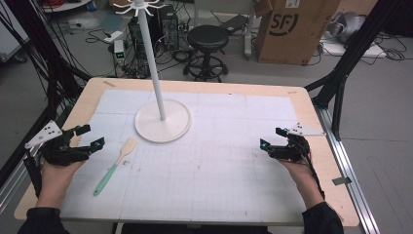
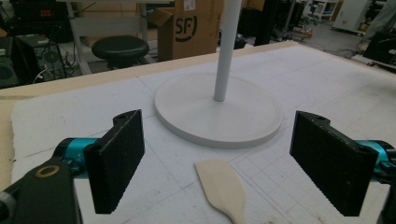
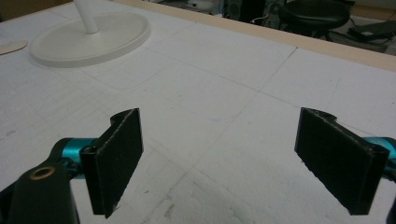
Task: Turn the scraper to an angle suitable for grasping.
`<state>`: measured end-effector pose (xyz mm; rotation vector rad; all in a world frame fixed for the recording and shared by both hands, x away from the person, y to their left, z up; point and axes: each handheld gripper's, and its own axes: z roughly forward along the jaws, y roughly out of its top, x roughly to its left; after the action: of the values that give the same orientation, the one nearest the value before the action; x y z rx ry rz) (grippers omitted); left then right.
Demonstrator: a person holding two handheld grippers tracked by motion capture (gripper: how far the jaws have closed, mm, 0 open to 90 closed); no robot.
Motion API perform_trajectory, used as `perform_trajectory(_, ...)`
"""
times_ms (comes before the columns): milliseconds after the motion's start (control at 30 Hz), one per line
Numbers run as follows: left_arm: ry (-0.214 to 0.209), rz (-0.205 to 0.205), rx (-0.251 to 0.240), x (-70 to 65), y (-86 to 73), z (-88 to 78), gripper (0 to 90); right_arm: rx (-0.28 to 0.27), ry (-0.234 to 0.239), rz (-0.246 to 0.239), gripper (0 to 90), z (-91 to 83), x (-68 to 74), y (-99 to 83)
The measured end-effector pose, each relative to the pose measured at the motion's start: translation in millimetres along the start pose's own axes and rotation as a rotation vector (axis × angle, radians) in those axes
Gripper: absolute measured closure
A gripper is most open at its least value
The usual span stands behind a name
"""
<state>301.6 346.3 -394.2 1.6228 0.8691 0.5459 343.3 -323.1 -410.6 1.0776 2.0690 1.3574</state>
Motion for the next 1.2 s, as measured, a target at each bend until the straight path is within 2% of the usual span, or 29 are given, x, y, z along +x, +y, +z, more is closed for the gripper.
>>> perform_trajectory(200,0.013,-0.011,0.0,3.7,-1.0,0.1,18.2,-0.016,-0.002,-0.016,15.0,2.1,-0.2,2.5)
perform_trajectory(300,0.011,-0.008,0.005,4.4,-1.4,0.7,18.1,-0.001,0.001,-0.017,15.0,4.2,-0.5,1.4)
perform_trajectory(500,0.007,0.009,0.03,1.4,-2.4,3.0,18.1,0.011,0.002,-0.025,15.0,6.0,0.6,0.8)
perform_trajectory(600,-0.009,0.018,0.039,-0.7,-2.4,3.9,18.1,0.015,0.006,-0.029,15.0,6.2,1.5,0.7)
perform_trajectory(733,0.009,0.008,0.053,-5.8,-1.0,3.7,19.0,0.024,0.0,-0.034,15.0,6.3,2.6,0.5)
perform_trajectory(767,0.017,0.007,0.064,-8.9,-1.3,4.2,19.2,0.023,-0.001,-0.035,15.0,6.5,2.8,0.5)
perform_trajectory(833,0.004,0.019,0.083,-16.2,-4.7,6.6,19.7,0.026,0.002,-0.034,15.0,6.9,3.1,0.4)
perform_trajectory(867,0.004,0.041,0.121,-23.4,-9.7,10.6,20.7,0.028,-0.001,-0.039,15.0,7.4,2.8,0.2)
perform_trajectory(900,0.004,0.041,0.121,-23.4,-9.7,10.6,21.2,0.031,0.001,-0.037,15.0,8.0,3.1,0.0)
perform_trajectory(967,-0.006,0.051,0.162,-31.5,-16.4,17.2,22.7,0.037,0.001,-0.04,15.0,8.8,3.2,-0.4)
perform_trajectory(1000,-0.006,0.051,0.162,-31.5,-16.4,17.2,23.3,0.036,0.0,-0.043,15.0,9.5,3.4,-0.5)
perform_trajectory(1067,0.002,0.04,0.202,-35.8,-19.3,22.1,23.6,0.041,0.001,-0.041,15.0,10.1,4.1,-0.7)
perform_trajectory(1100,0.017,0.043,0.239,-40.4,-22.2,26.5,23.9,0.044,0.002,-0.049,15.1,10.5,3.9,-0.8)
perform_trajectory(1133,0.017,0.043,0.239,-40.4,-22.2,26.5,24.3,0.046,-0.002,-0.049,15.0,10.9,4.4,-1.0)
perform_trajectory(1167,0.038,0.053,0.261,-42.7,-23.6,27.9,25.4,0.048,-0.001,-0.051,15.0,11.0,4.8,-1.0)
perform_trajectory(1200,0.077,0.049,0.303,-45.6,-26.7,30.1,26.6,0.052,-0.001,-0.05,15.1,10.9,5.1,-1.1)
